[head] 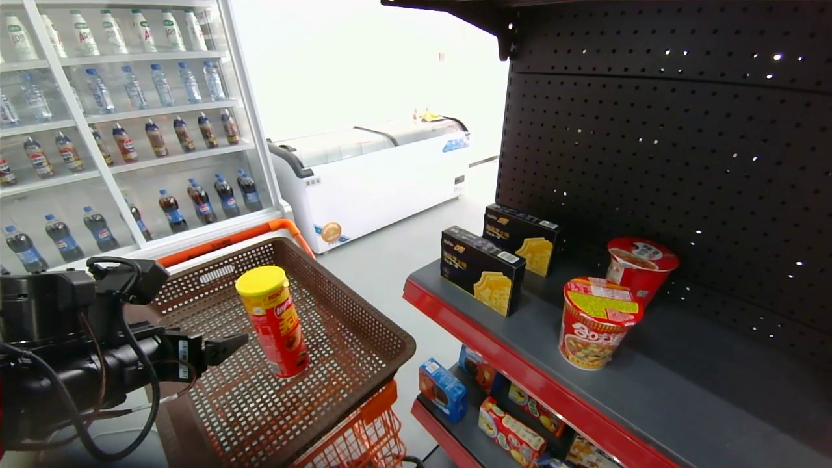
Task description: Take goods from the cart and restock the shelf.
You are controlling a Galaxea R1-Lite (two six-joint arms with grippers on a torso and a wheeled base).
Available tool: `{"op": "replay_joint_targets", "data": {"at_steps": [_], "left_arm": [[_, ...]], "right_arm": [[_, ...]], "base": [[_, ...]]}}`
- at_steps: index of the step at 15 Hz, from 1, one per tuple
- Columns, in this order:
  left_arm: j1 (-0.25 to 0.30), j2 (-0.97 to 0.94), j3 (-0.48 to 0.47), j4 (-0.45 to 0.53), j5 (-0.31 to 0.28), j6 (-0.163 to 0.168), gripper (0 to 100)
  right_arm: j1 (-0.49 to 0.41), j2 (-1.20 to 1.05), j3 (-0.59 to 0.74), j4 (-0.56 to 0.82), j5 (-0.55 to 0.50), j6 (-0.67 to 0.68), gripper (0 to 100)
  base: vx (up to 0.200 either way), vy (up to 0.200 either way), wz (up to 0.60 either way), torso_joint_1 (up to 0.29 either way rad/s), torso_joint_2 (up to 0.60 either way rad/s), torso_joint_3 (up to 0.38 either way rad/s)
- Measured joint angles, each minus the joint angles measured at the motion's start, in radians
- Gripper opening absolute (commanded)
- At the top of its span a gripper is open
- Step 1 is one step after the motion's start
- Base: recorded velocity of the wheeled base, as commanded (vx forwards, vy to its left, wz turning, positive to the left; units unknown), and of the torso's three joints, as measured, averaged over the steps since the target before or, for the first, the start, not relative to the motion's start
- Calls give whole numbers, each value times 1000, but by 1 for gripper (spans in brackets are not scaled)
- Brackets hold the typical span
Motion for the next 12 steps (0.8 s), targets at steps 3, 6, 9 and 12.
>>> {"op": "replay_joint_targets", "data": {"at_steps": [3,6,9,12], "left_arm": [[2,54,10,-55,-95,38,100],[4,122,6,-153,-103,77,100],[22,196,3,-264,-104,155,100],[30,253,11,-358,-135,151,100]], "right_arm": [[0,0,0,0,0,0,100],[0,0,0,0,0,0,100],[0,0,0,0,0,0,100],[1,0,0,0,0,0,100]], "base": [[0,0,0,0,0,0],[0,0,0,0,0,0],[0,0,0,0,0,0],[0,0,0,0,0,0]]}}
